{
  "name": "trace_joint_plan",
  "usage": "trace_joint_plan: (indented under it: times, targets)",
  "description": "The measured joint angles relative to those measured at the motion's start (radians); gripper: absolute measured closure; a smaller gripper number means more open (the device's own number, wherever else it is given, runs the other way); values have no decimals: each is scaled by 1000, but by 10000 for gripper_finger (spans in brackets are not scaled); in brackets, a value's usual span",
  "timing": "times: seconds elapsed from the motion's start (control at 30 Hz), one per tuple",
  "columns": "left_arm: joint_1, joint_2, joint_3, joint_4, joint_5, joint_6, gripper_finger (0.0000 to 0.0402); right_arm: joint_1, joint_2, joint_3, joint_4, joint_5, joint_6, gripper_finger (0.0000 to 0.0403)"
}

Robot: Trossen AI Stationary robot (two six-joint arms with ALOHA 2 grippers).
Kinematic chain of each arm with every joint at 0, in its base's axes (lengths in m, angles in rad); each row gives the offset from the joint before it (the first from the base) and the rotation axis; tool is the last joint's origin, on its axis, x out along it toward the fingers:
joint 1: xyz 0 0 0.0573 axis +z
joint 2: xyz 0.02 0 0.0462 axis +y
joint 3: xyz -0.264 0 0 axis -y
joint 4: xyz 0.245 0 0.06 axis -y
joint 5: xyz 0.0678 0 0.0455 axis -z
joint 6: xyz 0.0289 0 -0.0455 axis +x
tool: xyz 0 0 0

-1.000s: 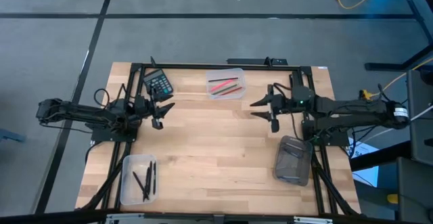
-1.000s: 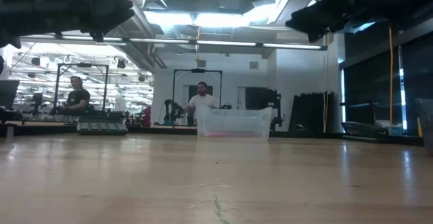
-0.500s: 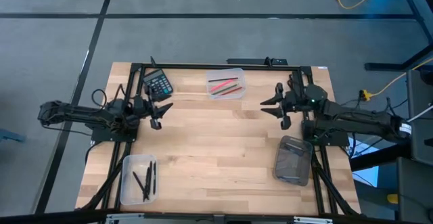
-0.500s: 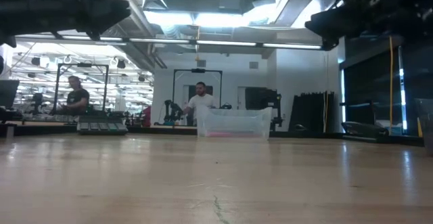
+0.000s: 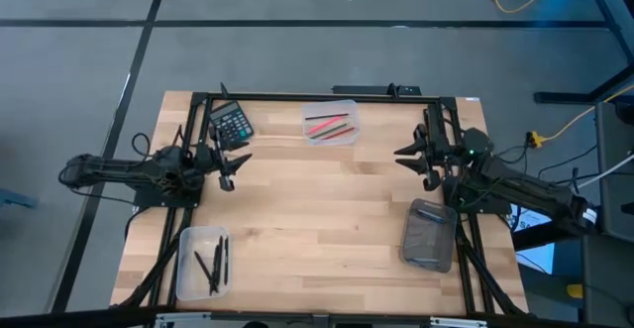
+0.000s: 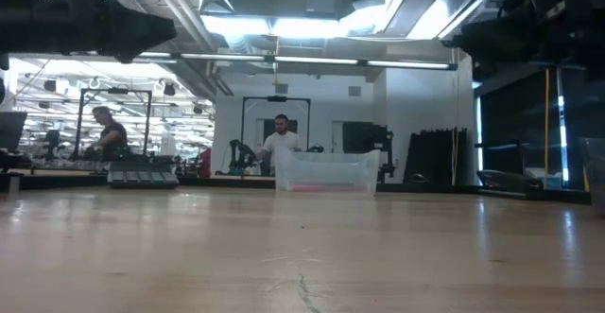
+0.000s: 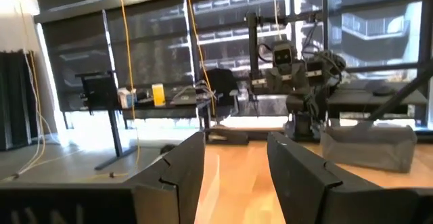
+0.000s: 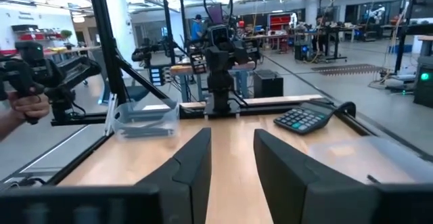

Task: Sort crayons/erasers/pens/pencils in bins
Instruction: Return to Home Position

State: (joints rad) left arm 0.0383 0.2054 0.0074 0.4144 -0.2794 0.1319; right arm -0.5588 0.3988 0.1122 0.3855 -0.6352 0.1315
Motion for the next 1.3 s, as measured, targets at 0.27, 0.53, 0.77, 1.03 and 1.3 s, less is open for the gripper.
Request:
trace_joint_plan:
  times: [0.27,0.53,0.77,1.03,1.3]
  targets:
    - [0,-115,0,-58,-79,37,248,-95,-65,-22,-23,-91,19,286]
    - [0,-203,1,-160,-109,44,248,-226,-90,-22,-48,-167,26,286]
    - [0,-203,1,-184,-115,33,248,-243,-90,-22,-59,-173,55,286]
    - [0,-203,1,-222,-102,-18,248,-156,-90,-30,-30,-151,113,286]
    - [0,-203,1,-221,-100,-23,248,10,-91,-103,128,-44,203,286]
